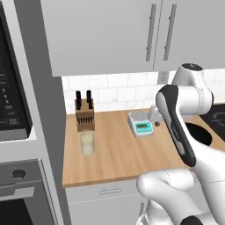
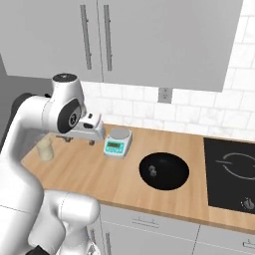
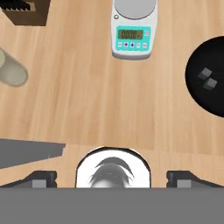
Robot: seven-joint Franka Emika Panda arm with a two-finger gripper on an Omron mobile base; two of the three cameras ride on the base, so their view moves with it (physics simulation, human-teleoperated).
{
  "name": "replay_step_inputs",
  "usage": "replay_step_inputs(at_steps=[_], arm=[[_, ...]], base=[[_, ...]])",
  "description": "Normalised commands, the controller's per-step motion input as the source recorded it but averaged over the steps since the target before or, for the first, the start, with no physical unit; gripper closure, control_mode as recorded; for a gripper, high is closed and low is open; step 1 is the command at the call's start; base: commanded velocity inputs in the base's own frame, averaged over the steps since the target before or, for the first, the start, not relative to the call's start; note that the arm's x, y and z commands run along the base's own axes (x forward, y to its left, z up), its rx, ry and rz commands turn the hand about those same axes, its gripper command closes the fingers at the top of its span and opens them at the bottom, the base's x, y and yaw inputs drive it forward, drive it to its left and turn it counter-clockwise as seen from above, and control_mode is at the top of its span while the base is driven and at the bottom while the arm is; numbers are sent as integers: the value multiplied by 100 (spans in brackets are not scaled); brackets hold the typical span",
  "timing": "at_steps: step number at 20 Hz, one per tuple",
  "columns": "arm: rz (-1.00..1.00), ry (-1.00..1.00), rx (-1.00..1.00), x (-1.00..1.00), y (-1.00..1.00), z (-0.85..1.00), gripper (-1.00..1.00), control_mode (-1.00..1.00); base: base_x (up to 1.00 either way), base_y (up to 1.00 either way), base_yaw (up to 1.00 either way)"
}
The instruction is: Grab a lemon wedge from the fridge and one ice cube from the ice bowl, and put them in the glass of lemonade.
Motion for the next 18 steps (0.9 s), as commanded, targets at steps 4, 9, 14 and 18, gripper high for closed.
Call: replay_step_inputs(at_steps=[4, 9, 14, 18], arm=[[0, 0, -2, 0, -82, -56, -100, -100], [0, 0, -1, 0, -84, -56, -100, -100], [2, 1, -1, 12, -89, -42, -100, -100], [2, 0, 0, 21, -65, -15, -100, -100]], base=[[0, 0, 0], [0, 0, 0], [0, 0, 0], [0, 0, 0]])
